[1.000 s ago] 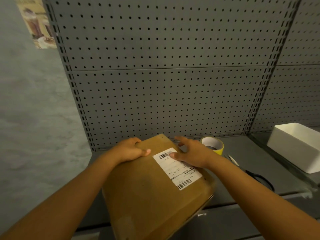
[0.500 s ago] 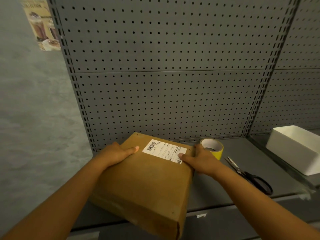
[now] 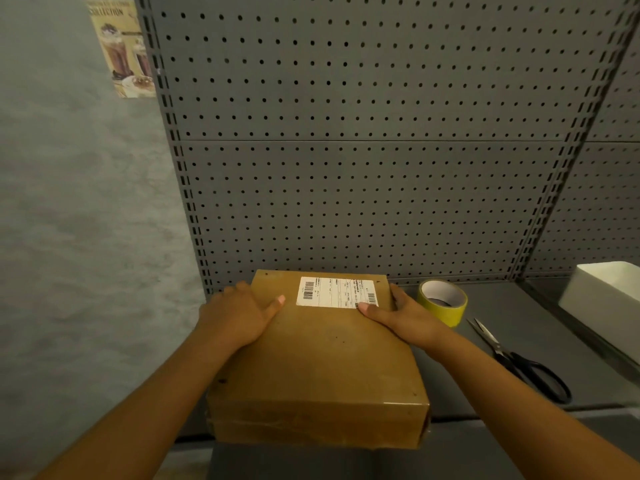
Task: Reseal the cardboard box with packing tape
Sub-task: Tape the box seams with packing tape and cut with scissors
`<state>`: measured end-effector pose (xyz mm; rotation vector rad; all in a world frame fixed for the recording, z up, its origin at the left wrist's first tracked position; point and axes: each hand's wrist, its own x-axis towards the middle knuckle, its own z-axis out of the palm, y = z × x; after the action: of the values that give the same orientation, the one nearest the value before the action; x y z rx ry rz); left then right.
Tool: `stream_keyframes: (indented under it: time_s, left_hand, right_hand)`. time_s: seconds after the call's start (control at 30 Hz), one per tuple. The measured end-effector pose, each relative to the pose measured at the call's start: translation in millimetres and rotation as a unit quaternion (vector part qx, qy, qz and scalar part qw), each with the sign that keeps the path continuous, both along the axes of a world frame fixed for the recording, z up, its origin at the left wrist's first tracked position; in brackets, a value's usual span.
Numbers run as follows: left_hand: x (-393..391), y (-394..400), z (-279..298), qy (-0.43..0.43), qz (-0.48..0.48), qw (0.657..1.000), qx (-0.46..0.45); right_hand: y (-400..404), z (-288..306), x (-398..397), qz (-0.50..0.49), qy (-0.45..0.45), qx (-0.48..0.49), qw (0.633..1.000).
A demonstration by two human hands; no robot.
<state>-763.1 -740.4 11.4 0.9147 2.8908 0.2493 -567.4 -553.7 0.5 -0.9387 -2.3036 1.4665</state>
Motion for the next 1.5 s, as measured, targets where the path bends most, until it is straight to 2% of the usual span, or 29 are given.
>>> stream_keyframes:
  time_s: [0.07,0.13,0.27,0.43,0.53,0.8,1.2,1.5]
  left_hand:
    - [5.9,4.5,3.0,0.100,-0.050,0.994,0.015]
    - [13.4,13.2,5.4,0.125,-0.129,0.983,0.041]
    - [37.1,41.5,3.9,0.091,-0.247,0.964,0.038]
    - [59.1,78.6,0.3,0.007,-0.325,0.943,0.070]
    - [60.0,89.5,-0.2,0.002,-0.338,0.938,0.075]
    - [57.1,93.0,-2.8,0.081,-0.372,0.924,0.047]
    - [53.2,95.4,-12.4,0.086,-0.364,0.924,0.083]
    - [54.6,94.9,-15.9,0.089,-0.356,0.926,0.093]
  right_hand:
    - [-2.2,-1.1,0.2,0.003,0.019,-0.007,1.000]
    - [-3.3,-5.6,-0.1,0.011,0.031,-0.021,0.999]
    - [-5.6,-16.9,-1.7,0.026,0.031,-0.020,0.999]
    - [-5.3,-21.9,0.3,0.028,0.047,-0.029,0.998]
    - [-2.0,-24.4,1.6,0.030,0.049,-0.041,0.997]
    - [6.9,-23.6,-1.3,0.025,-0.009,-0.037,0.999]
    - [2.2,-30.0,1.3,0.007,0.076,-0.066,0.995]
    - [-4.5,-26.9,4.9,0.000,0.097,-0.087,0.991]
